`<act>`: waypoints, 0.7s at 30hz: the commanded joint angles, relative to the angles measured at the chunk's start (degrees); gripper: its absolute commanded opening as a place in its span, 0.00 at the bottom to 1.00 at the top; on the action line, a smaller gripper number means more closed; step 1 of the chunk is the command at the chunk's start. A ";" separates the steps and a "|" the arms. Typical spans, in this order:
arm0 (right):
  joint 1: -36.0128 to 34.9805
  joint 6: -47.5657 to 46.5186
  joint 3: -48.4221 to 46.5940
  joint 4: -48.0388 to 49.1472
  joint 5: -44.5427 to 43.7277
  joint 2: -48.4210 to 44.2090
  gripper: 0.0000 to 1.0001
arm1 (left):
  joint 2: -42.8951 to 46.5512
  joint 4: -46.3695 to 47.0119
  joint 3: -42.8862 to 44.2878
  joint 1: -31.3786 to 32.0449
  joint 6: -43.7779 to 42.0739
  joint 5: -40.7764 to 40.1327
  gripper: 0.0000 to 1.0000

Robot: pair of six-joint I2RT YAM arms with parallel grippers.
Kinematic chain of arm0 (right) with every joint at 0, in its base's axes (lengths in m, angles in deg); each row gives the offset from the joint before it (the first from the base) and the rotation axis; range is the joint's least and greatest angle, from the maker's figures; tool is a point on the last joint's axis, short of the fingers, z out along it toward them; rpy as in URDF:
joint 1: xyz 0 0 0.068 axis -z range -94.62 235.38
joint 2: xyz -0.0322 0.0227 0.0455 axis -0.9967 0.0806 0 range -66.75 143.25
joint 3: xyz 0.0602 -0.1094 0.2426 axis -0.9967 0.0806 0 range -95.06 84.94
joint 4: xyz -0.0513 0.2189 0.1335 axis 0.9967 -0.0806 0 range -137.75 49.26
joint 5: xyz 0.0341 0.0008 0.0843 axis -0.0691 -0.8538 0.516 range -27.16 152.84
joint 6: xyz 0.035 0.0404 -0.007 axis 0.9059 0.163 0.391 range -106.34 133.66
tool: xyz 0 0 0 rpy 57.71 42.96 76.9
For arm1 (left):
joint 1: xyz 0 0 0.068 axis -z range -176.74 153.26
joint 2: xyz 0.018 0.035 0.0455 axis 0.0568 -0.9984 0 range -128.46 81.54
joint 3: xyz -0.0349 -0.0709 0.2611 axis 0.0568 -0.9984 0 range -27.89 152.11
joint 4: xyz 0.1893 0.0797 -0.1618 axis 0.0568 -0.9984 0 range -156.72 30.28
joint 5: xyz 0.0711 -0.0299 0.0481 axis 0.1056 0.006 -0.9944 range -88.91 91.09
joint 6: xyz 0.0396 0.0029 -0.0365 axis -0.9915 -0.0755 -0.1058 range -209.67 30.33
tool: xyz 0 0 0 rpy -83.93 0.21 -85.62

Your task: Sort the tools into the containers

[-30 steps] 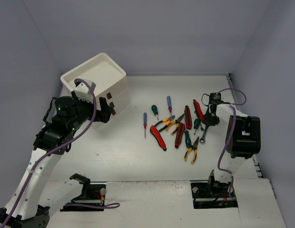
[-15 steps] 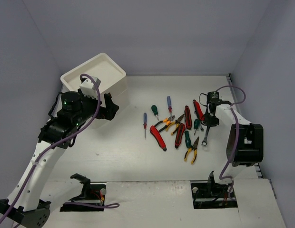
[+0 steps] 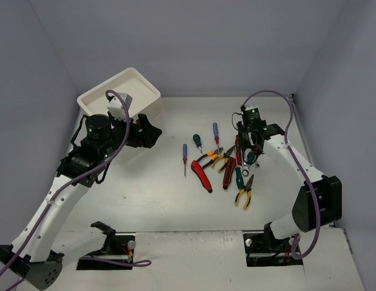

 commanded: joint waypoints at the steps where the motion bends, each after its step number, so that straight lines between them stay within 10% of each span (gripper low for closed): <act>1: -7.61 -1.51 -6.20 1.64 2.64 -4.63 0.00 | -1.20 13.21 -1.06 2.89 7.44 -2.42 0.84; 21: -22.93 3.11 -11.96 5.66 9.04 -6.62 0.00 | -14.44 26.83 -1.28 14.36 16.59 -10.08 0.83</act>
